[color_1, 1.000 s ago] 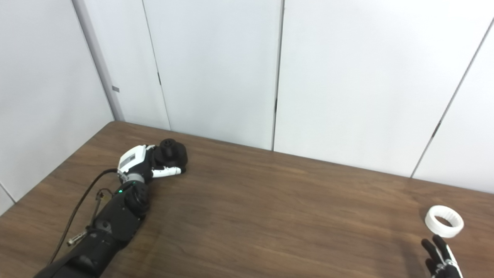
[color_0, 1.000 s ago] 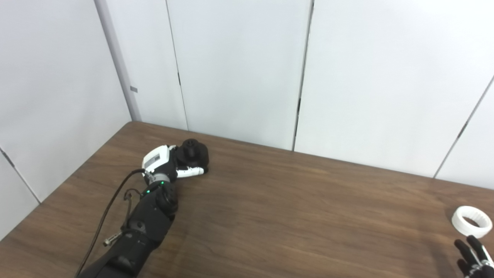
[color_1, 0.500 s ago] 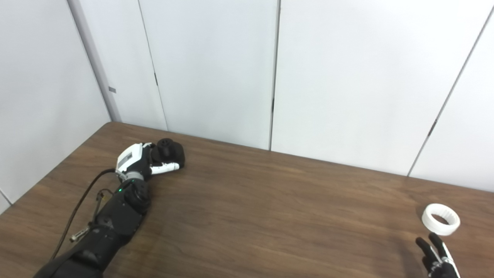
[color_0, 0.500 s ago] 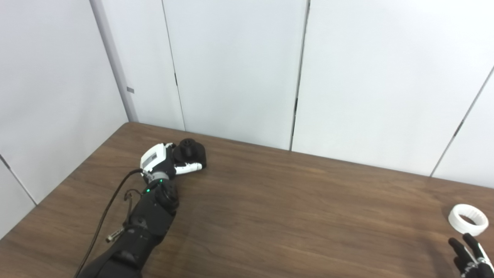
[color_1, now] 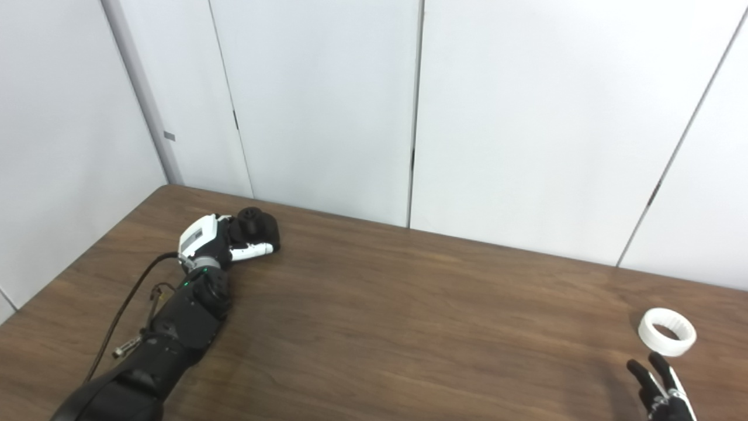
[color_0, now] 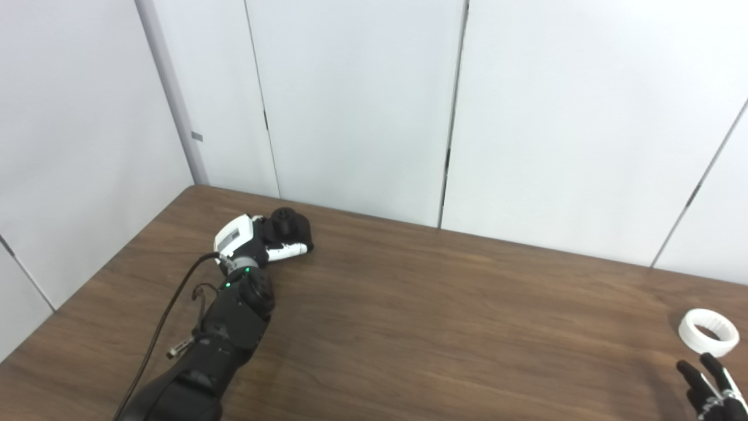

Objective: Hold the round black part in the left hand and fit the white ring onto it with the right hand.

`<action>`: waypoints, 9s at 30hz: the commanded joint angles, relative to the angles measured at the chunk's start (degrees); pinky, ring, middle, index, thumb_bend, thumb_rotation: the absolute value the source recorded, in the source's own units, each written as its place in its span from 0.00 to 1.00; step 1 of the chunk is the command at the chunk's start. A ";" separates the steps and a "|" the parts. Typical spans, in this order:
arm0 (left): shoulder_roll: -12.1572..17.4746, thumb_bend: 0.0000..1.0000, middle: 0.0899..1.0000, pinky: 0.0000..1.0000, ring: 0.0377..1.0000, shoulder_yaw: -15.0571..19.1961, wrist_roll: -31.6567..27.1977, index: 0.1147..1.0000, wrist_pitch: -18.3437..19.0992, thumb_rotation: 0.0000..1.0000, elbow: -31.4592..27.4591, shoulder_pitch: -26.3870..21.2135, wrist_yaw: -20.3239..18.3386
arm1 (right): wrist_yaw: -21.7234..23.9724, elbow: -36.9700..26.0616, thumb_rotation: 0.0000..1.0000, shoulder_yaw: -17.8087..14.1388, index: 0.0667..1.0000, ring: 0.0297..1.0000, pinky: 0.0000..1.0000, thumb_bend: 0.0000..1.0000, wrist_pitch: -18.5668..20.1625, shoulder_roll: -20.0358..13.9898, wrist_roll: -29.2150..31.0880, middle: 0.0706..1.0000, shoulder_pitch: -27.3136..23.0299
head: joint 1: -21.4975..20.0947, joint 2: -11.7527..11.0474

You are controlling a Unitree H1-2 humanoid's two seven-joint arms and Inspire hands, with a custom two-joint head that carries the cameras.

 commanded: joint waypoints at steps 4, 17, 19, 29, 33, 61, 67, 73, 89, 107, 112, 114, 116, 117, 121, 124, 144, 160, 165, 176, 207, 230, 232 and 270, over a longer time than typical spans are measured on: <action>-1.29 1.00 1.00 1.00 1.00 0.75 -2.89 0.79 -1.42 0.50 3.29 -4.74 0.28 | 0.13 -2.88 0.95 1.29 0.94 0.96 1.00 0.62 -4.31 2.94 0.95 0.88 13.68 | -0.04 0.04; -2.02 1.00 1.00 1.00 1.00 2.28 -5.12 0.79 -5.79 0.43 6.41 -5.33 2.48 | 0.10 -2.94 0.95 1.36 0.93 0.96 1.00 0.61 -4.20 3.09 1.00 0.88 13.75 | -0.05 0.03; -2.09 1.00 1.00 1.00 1.00 2.49 -5.39 0.78 -5.95 0.42 6.42 -5.30 2.78 | 0.06 -3.06 0.95 1.37 0.93 0.95 1.00 0.61 -4.09 3.20 1.12 0.87 13.74 | -0.05 0.03; -2.51 0.67 0.93 1.00 1.00 3.26 -6.03 0.50 -7.49 0.16 7.90 -5.55 6.29 | 0.15 -3.17 0.98 1.60 0.93 0.95 1.00 0.61 -4.34 3.27 1.00 0.87 13.68 | -0.11 0.00; -2.78 0.53 0.82 1.00 0.97 3.56 -6.32 0.42 -9.48 0.07 7.12 -4.91 9.56 | 0.31 -2.98 1.00 1.72 0.94 0.95 1.00 0.61 -4.53 3.15 0.93 0.88 13.64 | -0.14 0.01; 2.48 0.53 0.81 1.00 0.99 -4.62 -1.13 0.42 -12.20 0.05 -9.02 1.65 8.45 | -0.78 -2.83 1.00 2.73 0.92 0.95 1.00 0.65 -4.54 4.07 -1.54 0.88 13.45 | -0.15 0.60; 3.61 0.53 0.81 1.00 0.99 -4.74 -0.04 0.42 -8.56 0.06 -21.96 6.47 3.30 | -1.13 -3.15 1.00 3.26 0.92 0.95 1.00 0.64 -4.46 4.47 -1.92 0.87 13.55 | -0.08 0.81; 4.65 0.53 0.81 1.00 1.00 -5.60 2.64 0.42 -3.35 0.06 -35.93 12.13 -4.36 | -1.42 -3.20 1.00 3.87 0.91 0.95 1.00 0.63 -4.71 4.55 -2.68 0.88 13.55 | -0.62 1.27; 2.87 0.52 0.93 1.00 1.00 -10.92 8.61 0.42 2.78 0.06 -66.52 26.52 -20.31 | -3.83 -5.74 0.99 5.96 0.91 0.95 1.00 0.64 -3.54 5.32 -5.26 0.87 13.94 | -4.06 3.35; -2.53 0.52 0.92 1.00 1.00 -18.18 15.93 0.42 -1.93 0.07 -75.32 36.17 -24.61 | -5.98 -9.73 0.96 9.39 0.90 0.94 1.00 0.61 -0.80 5.56 -6.66 0.86 14.31 | -6.89 6.02; -4.03 0.52 0.91 1.00 1.00 -20.53 16.49 0.42 -3.85 0.07 -74.52 38.70 -24.10 | -6.35 -9.77 0.96 9.81 0.89 0.94 1.00 0.60 -1.12 5.52 -7.06 0.86 14.11 | -7.46 6.67; -4.34 0.52 0.91 1.00 1.00 -21.15 16.87 0.42 -4.50 0.07 -74.44 39.49 -24.15 | -6.51 -9.94 0.96 10.10 0.89 0.93 1.00 0.60 -1.09 5.58 -7.36 0.86 14.14 | -7.99 6.92; -4.57 0.52 0.91 1.00 1.00 -21.61 17.25 0.42 -5.06 0.07 -74.31 40.08 -24.11 | -6.78 -10.12 0.97 10.44 0.89 0.93 1.00 0.60 -1.10 5.51 -8.53 0.86 14.15 | -8.52 7.34; -4.75 0.52 0.91 1.00 1.00 -21.68 17.29 0.42 -5.27 0.07 -74.27 40.35 -24.16 | -6.88 -10.19 0.97 10.60 0.89 0.93 1.00 0.60 -1.01 5.47 -8.83 0.86 14.14 | -9.07 7.71; -5.55 0.52 0.91 1.00 1.00 -21.89 17.50 0.41 -5.70 0.07 -74.04 41.19 -24.31 | -7.61 -10.68 0.96 11.05 0.88 0.93 1.00 0.62 -0.07 5.70 -9.40 0.85 13.91 | -10.12 8.76; -5.82 0.52 0.91 1.00 1.00 -22.15 16.93 0.41 -5.97 0.07 -73.61 41.42 -24.76 | -8.27 -11.24 0.95 11.62 0.89 0.94 1.00 0.64 0.79 5.84 -9.70 0.85 13.76 | -11.06 9.45; -6.48 0.52 0.88 1.00 1.00 -20.96 16.01 0.42 -13.81 0.06 -63.45 42.70 -20.09 | -13.67 -15.76 0.93 15.52 0.89 0.94 1.00 0.65 4.71 6.63 -10.07 0.86 12.41 | -16.15 12.30; -6.12 0.52 0.86 1.00 0.99 -18.45 16.13 0.42 -18.39 0.06 -59.85 42.41 -17.20 | -8.97 -29.57 0.91 17.00 0.97 1.00 0.99 0.61 36.67 0.96 -32.88 0.98 -3.68 | -22.77 10.07; -5.58 0.52 0.87 1.00 1.00 -17.18 15.71 0.42 -18.61 0.06 -60.47 42.71 -18.22 | 8.03 -29.89 0.52 11.29 0.99 0.99 0.96 0.69 36.70 -0.23 -50.92 0.98 -9.89 | -27.37 9.80; -4.29 0.52 0.87 1.00 1.00 -15.64 15.23 0.42 -20.77 0.07 -59.76 43.27 -18.61 | 20.32 -24.07 0.31 7.32 0.98 1.00 1.00 0.83 36.60 -8.56 -64.42 1.00 -18.47 | -29.42 8.32; -3.67 0.52 0.87 1.00 0.99 -12.75 15.90 0.42 -25.32 0.07 -57.31 45.53 -14.74 | 18.95 7.54 0.27 21.06 0.93 1.00 1.00 0.93 33.55 -27.83 -67.26 1.00 -41.25 | -29.41 4.51; -4.84 0.52 0.86 1.00 0.99 -12.52 16.84 0.42 -24.79 0.07 -57.77 47.11 -14.99 | 10.45 24.53 0.36 26.00 0.84 1.00 1.00 0.84 29.49 -28.65 -62.70 0.97 -49.34 | -28.55 3.64; -4.83 0.52 0.86 1.00 0.99 -12.40 16.71 0.42 -24.89 0.07 -57.97 47.26 -15.03 | 9.78 25.06 0.35 26.18 0.82 1.00 1.00 0.84 29.24 -28.55 -62.31 0.96 -49.35 | -28.45 3.79; -5.07 0.52 0.86 1.00 0.99 -11.65 16.89 0.42 -25.65 0.06 -60.21 48.07 -15.11 | 8.70 26.79 0.27 30.26 0.68 0.99 1.00 0.80 30.25 -28.72 -61.34 0.92 -46.48 | -27.21 4.71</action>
